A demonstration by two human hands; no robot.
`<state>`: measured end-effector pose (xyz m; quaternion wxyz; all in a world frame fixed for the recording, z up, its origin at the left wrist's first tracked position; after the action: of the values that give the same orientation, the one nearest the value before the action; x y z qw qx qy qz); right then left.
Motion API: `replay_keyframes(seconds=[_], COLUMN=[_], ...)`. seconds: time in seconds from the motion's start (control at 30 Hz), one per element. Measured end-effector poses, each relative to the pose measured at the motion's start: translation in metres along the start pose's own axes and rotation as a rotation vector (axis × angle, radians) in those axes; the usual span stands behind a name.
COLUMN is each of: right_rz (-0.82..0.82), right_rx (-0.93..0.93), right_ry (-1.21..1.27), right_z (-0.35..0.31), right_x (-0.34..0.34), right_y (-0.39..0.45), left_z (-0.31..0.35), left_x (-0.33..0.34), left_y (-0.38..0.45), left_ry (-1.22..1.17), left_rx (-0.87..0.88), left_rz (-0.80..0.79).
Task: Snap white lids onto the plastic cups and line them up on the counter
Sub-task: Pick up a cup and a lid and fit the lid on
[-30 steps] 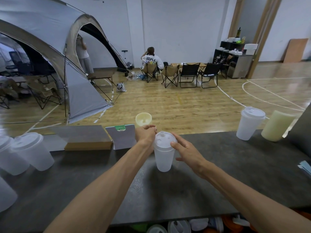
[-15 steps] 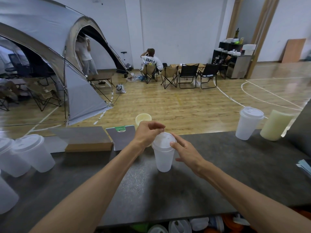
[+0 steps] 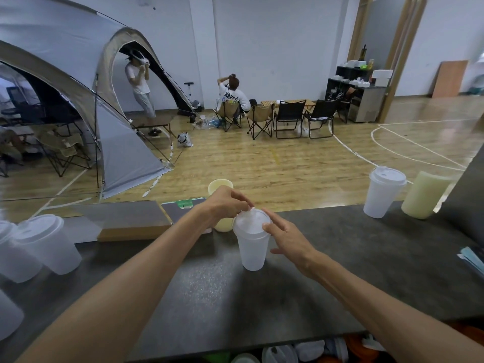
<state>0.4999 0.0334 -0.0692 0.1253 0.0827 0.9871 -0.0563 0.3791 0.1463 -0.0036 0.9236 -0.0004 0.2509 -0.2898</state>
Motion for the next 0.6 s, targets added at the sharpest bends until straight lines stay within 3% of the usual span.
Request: replay_keyframes(seconds=[0.2, 0.47, 0.6], right_rz=[0.029, 0.031, 0.030], right_rx=[0.010, 0.016, 0.009], right_ry=[0.012, 0.024, 0.022], right_z=[-0.002, -0.002, 0.003], right_x=[0.001, 0.002, 0.000], right_y=[-0.001, -0.002, 0.001], left_z=[0.001, -0.017, -0.031], left_x=[-0.002, 0.005, 0.011], left_y=[0.003, 0.006, 0.008], left_ry=[0.108, -0.248, -0.365], left_rx=[0.110, -0.167, -0.193], left_rz=[0.005, -0.034, 0.004])
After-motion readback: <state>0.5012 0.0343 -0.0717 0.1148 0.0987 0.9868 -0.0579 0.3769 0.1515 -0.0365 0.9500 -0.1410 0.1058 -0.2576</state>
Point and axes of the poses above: each hand's wrist, its own y-axis towards the middle knuckle, its own x-axis out of the palm, z = x × y, the point moved 6 cm from there along y, towards the middle knuckle, and after that the axes turned 3 degrees about -y, right-handed, at the moved point
